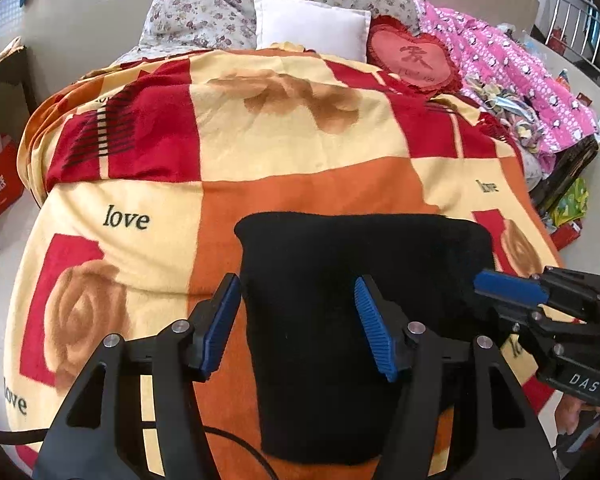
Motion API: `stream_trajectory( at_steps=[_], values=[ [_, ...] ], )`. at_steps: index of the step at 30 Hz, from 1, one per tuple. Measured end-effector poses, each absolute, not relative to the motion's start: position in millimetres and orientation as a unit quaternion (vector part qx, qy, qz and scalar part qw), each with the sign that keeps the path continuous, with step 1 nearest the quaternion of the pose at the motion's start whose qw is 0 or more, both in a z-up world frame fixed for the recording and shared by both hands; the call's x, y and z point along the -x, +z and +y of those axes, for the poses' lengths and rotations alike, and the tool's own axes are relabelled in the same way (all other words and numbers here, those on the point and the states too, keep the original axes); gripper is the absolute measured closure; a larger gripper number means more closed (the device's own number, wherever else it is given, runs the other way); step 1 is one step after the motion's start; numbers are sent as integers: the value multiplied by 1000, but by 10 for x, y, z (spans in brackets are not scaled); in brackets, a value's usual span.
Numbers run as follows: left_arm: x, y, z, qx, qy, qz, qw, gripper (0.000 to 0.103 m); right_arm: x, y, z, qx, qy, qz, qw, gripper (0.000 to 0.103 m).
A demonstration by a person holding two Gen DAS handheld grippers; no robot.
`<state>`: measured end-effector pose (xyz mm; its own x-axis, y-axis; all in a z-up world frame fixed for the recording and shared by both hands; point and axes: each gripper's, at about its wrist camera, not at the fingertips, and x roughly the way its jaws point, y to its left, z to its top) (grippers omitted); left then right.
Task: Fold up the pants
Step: 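Open both tools and release the folded black pants on the blanket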
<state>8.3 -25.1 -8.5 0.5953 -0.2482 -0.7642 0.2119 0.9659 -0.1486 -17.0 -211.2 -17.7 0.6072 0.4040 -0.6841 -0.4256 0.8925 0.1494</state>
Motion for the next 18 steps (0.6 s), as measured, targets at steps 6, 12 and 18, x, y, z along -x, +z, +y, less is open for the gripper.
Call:
stream_trajectory(
  at_steps=[6,12,18],
  values=[
    [155,-51,-199,32,-141,432,890,44,391,-278,-2241,13,224,393,892,77],
    [266,-275,-307,17,-142,450,881,43,582,-505,-2308,5,225,402,887,77],
    [247,-239,-276,29,-142,452,880,41,594,-359,-2372,-4,229,392,891,75]
  ],
)
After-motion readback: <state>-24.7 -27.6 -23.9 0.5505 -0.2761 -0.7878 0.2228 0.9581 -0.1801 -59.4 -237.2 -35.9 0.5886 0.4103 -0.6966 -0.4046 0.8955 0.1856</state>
